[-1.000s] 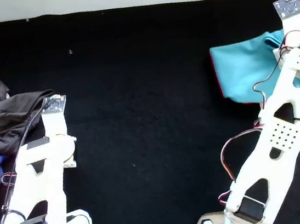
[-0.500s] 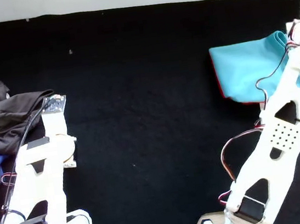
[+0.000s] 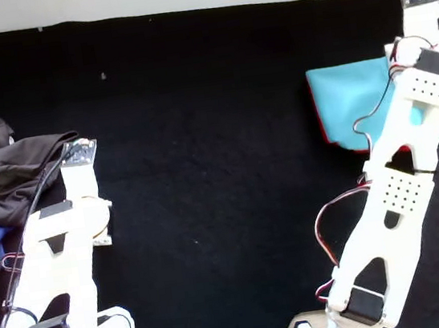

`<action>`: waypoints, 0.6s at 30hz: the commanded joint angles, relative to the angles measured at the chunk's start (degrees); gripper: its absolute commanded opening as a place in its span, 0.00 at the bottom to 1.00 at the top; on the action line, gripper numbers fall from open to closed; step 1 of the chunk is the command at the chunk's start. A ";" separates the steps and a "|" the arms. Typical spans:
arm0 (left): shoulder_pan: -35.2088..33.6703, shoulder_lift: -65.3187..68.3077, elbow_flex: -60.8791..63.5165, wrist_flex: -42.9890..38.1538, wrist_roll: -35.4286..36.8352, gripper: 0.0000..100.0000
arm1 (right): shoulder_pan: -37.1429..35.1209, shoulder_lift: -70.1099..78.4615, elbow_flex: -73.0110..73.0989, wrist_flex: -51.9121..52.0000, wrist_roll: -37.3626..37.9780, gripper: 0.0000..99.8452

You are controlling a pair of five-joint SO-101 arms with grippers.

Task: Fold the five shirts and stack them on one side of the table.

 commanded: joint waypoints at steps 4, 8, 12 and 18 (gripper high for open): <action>-0.31 -0.40 0.13 -1.49 -0.26 0.01 | 4.35 4.18 -0.22 -11.56 0.70 0.01; -0.31 -0.40 0.13 -1.49 -0.26 0.01 | 5.76 7.16 -0.40 -15.60 0.70 0.01; -0.31 -0.31 0.13 -1.49 -0.26 0.01 | 5.76 8.04 -0.40 -15.52 0.70 0.01; -0.31 -0.31 0.13 -1.49 -0.26 0.01 | 5.76 7.60 -1.89 -15.52 0.62 0.02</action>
